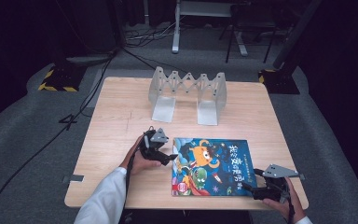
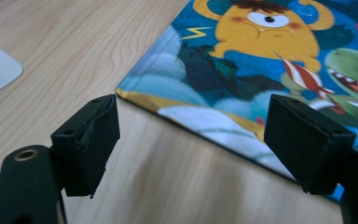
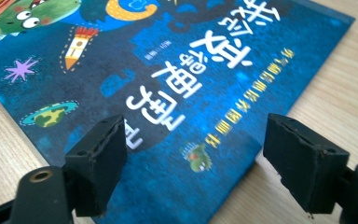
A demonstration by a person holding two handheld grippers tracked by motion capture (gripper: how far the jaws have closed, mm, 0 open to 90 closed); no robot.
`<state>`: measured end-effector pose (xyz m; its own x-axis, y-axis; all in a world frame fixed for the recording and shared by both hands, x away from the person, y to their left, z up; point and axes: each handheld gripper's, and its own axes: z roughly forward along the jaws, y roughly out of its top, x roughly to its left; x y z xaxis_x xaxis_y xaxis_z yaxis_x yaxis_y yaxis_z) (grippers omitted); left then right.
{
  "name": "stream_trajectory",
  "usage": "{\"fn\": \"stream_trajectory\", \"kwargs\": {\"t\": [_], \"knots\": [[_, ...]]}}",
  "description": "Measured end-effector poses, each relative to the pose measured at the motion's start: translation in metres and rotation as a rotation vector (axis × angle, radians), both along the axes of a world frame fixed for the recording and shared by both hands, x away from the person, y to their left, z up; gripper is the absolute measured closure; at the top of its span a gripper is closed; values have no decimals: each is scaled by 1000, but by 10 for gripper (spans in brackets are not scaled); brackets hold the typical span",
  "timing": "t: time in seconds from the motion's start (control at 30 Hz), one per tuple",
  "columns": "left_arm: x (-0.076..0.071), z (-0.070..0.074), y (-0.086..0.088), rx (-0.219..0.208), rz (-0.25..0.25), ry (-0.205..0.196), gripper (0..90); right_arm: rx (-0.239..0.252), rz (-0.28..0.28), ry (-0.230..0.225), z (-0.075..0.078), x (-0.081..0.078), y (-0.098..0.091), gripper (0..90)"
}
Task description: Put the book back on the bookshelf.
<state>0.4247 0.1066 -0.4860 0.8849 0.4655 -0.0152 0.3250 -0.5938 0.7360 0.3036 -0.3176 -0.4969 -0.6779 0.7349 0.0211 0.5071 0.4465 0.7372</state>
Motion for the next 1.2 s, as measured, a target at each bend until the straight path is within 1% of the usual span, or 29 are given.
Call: {"fn": "stream_trajectory", "kwargs": {"t": [0.03, 0.07, 0.1, 0.13, 0.17, 0.2, 0.23, 0.27, 0.3, 0.37, 0.5, 0.57, 0.7, 0.87, 0.9, 0.97, 1.0, 1.03, 1.1, 1.13, 1.2], "knots": [[4, 0, -4, 3, 2, 2, 185, 4, 0, 5, 0, 0, -1, 212], [6, -1, -7, 5, 8, -7, 185, 9, 2, 13, 0, 0, -2, 212], [9, -1, -10, 11, 9, -29, 185, 8, 9, 20, 0, 0, -3, 212], [10, -2, -13, 17, 14, -39, 185, 7, 13, 26, 0, -1, -4, 212], [13, -2, -16, 23, 11, -25, 186, 5, 20, 28, 1, -2, -5, 212], [17, -3, -19, 24, 5, -1, 184, 3, 34, 31, 1, -3, -5, 212], [21, -4, -23, 31, 12, -4, 184, 4, 50, 35, 1, -4, -6, 211], [23, -5, -26, 37, 17, -17, 181, 5, 65, 42, 1, -6, -6, 211], [25, -5, -29, 51, 14, -19, 179, 10, 73, 48, 1, -7, -6, 203], [31, -8, -36, 63, 9, 10, 179, 1, 84, 42, 1, -8, -5, 198], [35, -10, -43, 38, -6, 43, 168, 0, 94, 46, 1, -9, -6, 184], [35, -11, -44, 27, -35, 69, 174, 0, 96, 49, 1, -8, -5, 176], [32, -12, -43, 27, -38, 55, 171, -5, 103, 49, 0, -6, -4, 154], [29, -14, -36, 7, -50, 70, 168, -14, 114, 46, 1, -4, -1, 144], [27, -13, -34, 10, -53, 77, 167, -16, 115, 46, 1, -4, 0, 143], [22, -12, -28, 21, -65, 77, 166, -18, 120, 48, 1, -1, 4, 140], [17, -12, -24, 28, -71, 73, 167, -21, 120, 48, 1, 0, 5, 140], [17, -12, -24, 28, -71, 73, 166, -20, 118, 43, 1, 2, 6, 140], [10, -11, -15, 38, -80, 76, 167, -17, 108, 44, 1, 6, 9, 140], [10, -11, -15, 38, -80, 76, 168, -17, 108, 44, 1, 6, 9, 140], [4, -9, -7, 58, -79, 73, 168, -17, 99, 45, 0, 12, 13, 141]]}}
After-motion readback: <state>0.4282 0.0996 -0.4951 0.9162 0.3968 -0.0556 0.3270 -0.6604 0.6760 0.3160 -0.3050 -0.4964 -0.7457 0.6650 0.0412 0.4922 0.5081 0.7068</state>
